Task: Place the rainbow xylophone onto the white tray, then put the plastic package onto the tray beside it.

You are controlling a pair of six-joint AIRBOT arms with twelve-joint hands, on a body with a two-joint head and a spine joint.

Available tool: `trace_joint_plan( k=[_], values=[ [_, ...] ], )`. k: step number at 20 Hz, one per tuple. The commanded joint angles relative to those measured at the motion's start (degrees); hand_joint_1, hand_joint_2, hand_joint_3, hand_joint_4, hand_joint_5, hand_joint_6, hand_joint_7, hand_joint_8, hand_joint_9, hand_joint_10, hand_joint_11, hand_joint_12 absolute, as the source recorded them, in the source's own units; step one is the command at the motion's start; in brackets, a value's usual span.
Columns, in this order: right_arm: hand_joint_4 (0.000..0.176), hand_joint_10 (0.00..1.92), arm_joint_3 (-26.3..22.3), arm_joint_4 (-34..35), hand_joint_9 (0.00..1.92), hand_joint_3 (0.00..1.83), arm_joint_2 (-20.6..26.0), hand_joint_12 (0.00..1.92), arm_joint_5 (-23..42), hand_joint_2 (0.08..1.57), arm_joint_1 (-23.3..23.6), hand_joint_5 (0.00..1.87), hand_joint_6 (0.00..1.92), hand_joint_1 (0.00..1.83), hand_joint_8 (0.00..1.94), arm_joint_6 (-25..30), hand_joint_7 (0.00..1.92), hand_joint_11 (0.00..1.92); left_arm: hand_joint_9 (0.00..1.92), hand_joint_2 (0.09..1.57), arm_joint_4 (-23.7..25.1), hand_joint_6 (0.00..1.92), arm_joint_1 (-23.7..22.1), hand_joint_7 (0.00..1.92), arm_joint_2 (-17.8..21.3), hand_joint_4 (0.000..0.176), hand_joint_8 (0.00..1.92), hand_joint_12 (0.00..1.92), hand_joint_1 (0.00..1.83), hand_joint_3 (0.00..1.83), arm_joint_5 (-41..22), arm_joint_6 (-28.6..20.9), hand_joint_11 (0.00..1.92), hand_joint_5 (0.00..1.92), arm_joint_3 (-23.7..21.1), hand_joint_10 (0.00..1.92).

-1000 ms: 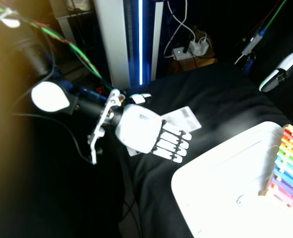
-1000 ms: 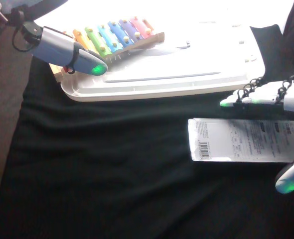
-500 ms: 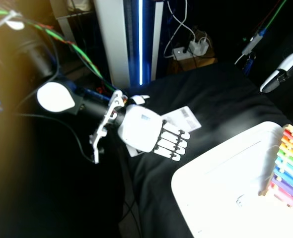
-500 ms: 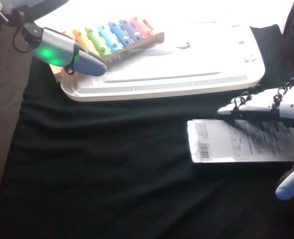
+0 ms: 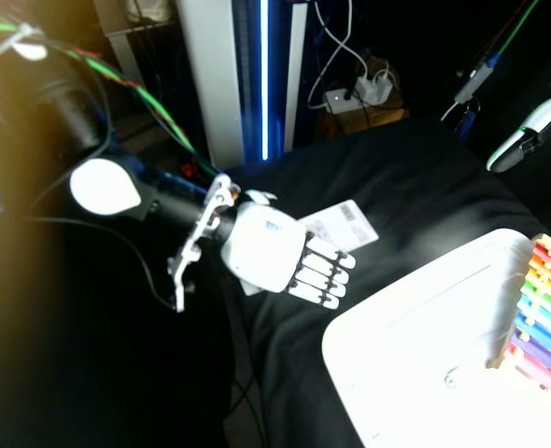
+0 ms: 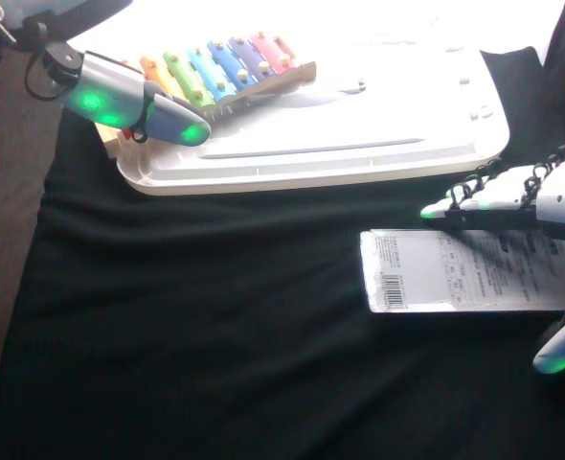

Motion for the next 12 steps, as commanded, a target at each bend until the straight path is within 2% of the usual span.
trace_joint_plan(
  k=[1, 2, 3, 5, 7, 8, 9, 10, 12],
  values=[
    [0.0, 0.0, 0.4, 2.3, 0.08, 0.0, -0.2, 0.05, 2.8, 0.66, 0.7, 0.08, 0.01, 0.72, 0.01, 0.4, 0.15, 0.14, 0.0, 0.77, -1.3, 0.0, -0.2, 0.0, -0.3, 0.077, 0.0, 0.0, 0.75, 0.0, -6.6, 0.0, 0.0, 0.0, -0.1, 0.0],
    [0.0, 0.0, 0.5, 2.3, 0.08, 0.0, -0.3, 0.06, 2.7, 0.66, 0.7, 0.08, 0.01, 0.73, 0.01, 0.4, 0.15, 0.15, 0.0, 0.77, -1.3, 0.0, -0.2, 0.0, -0.3, 0.073, 0.0, 0.0, 0.75, 0.0, -6.6, 0.0, 0.0, 0.0, -0.1, 0.0],
    [0.0, 0.01, 0.7, 2.3, 0.09, 0.0, -0.4, 0.06, 2.5, 0.66, 0.7, 0.1, 0.01, 0.76, 0.01, 0.4, 0.16, 0.15, 0.0, 0.77, -1.3, 0.0, -0.2, 0.0, -0.3, 0.051, 0.0, 0.0, 0.75, 0.0, -6.6, 0.0, 0.0, 0.0, -0.1, 0.0],
    [0.0, 0.01, 1.0, 2.3, 0.09, 0.0, -0.5, 0.05, 2.2, 0.65, 0.7, 0.1, 0.01, 0.78, 0.01, 0.4, 0.18, 0.15, 0.0, 0.76, -1.3, 0.0, -0.2, 0.0, -0.3, 0.054, 0.0, 0.0, 0.74, 0.0, -6.6, 0.0, 0.0, 0.0, -0.1, 0.0],
    [0.0, 0.01, 1.3, 2.3, 0.1, 0.0, -0.6, 0.13, 1.9, 0.66, 0.7, 0.13, 0.02, 0.82, 0.01, 0.4, 0.19, 0.34, 0.0, 0.75, -1.3, 0.0, -0.1, 0.0, -0.3, 0.062, 0.0, 0.0, 0.74, 0.0, -6.7, 0.0, 0.0, 0.0, -0.1, 0.0],
    [0.0, 0.02, 1.4, 2.3, 0.13, 0.0, -0.7, 0.16, 1.8, 0.66, 0.7, 0.15, 0.02, 0.82, 0.02, 0.4, 0.22, 0.39, 0.0, 0.75, -1.3, 0.0, -0.1, 0.0, -0.3, 0.059, 0.0, 0.0, 0.75, 0.0, -6.7, 0.0, 0.0, 0.0, -0.1, 0.0],
    [0.0, 0.01, 1.5, 2.3, 0.18, 0.0, -0.7, 0.17, 1.6, 0.68, 0.7, 0.18, 0.01, 0.83, 0.01, 0.4, 0.27, 0.42, 0.0, 0.75, -1.3, 0.0, -0.1, 0.0, -0.3, 0.073, 0.0, 0.0, 0.74, 0.0, -6.7, 0.0, 0.0, 0.0, -0.1, 0.0],
    [0.0, 0.02, 1.7, 2.3, 0.21, 0.0, -0.7, 0.17, 1.5, 0.69, 0.7, 0.19, 0.01, 0.84, 0.01, 0.4, 0.29, 0.43, 0.0, 0.75, -1.3, 0.0, -0.1, 0.0, -0.3, 0.075, 0.0, 0.0, 0.74, 0.0, -6.7, 0.0, 0.0, 0.0, -0.1, 0.0],
    [0.0, 0.02, 1.9, 2.3, 0.38, 0.0, -0.8, 0.22, 1.4, 0.76, 0.7, 0.23, 0.0, 0.96, 0.0, 0.4, 0.33, 0.51, 0.0, 0.76, -1.3, 0.0, -0.1, 0.0, -0.4, 0.063, 0.0, 0.0, 0.72, 0.0, -6.8, 0.0, 0.0, 0.0, -0.1, 0.0]
  ],
)
